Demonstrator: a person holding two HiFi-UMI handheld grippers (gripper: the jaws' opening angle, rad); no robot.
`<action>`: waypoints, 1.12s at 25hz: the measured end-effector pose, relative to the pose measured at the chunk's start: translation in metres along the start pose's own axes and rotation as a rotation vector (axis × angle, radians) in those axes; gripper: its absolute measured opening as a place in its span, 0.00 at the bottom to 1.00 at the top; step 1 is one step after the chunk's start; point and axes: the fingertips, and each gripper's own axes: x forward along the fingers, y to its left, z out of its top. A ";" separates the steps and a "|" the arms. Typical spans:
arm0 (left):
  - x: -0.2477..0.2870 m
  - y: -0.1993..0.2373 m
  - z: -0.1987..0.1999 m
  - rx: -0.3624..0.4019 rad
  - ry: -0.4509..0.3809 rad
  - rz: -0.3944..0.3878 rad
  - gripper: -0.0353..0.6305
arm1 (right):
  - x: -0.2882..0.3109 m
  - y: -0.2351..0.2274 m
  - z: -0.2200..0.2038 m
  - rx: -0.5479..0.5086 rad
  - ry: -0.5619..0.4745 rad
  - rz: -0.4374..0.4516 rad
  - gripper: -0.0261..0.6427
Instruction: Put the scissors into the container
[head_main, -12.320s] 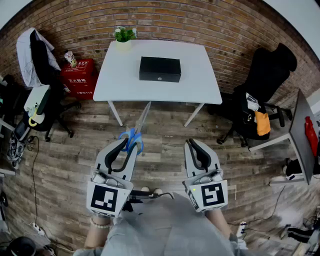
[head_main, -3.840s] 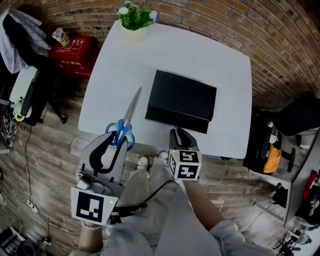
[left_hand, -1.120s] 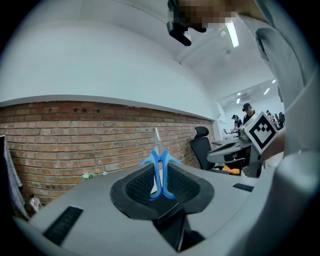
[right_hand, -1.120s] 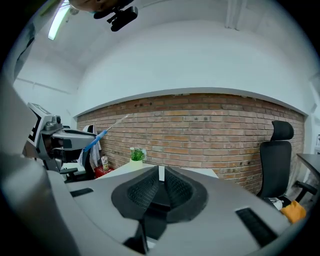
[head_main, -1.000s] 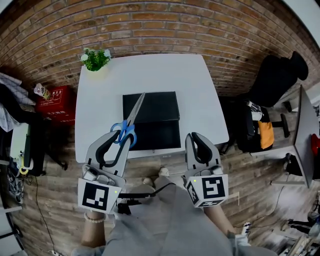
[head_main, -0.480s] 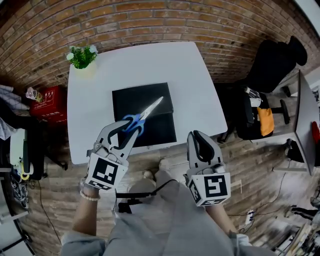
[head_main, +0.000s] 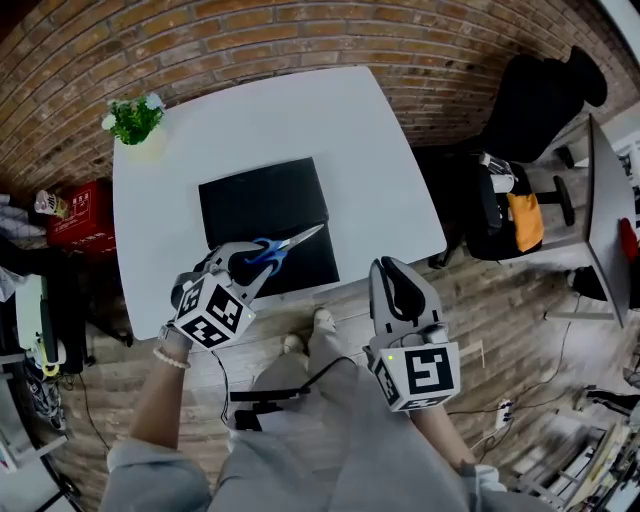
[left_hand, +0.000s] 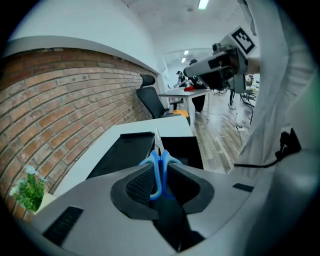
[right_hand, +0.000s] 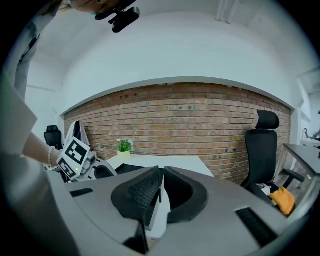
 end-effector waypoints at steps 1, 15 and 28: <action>0.007 -0.002 -0.006 0.009 0.026 -0.021 0.20 | 0.001 -0.002 0.000 0.000 0.000 -0.003 0.13; 0.067 -0.021 -0.046 -0.022 0.276 -0.162 0.20 | 0.008 -0.015 -0.010 0.016 0.025 -0.012 0.13; 0.067 -0.018 -0.042 -0.078 0.291 -0.111 0.22 | 0.010 -0.009 -0.012 -0.002 0.035 0.026 0.13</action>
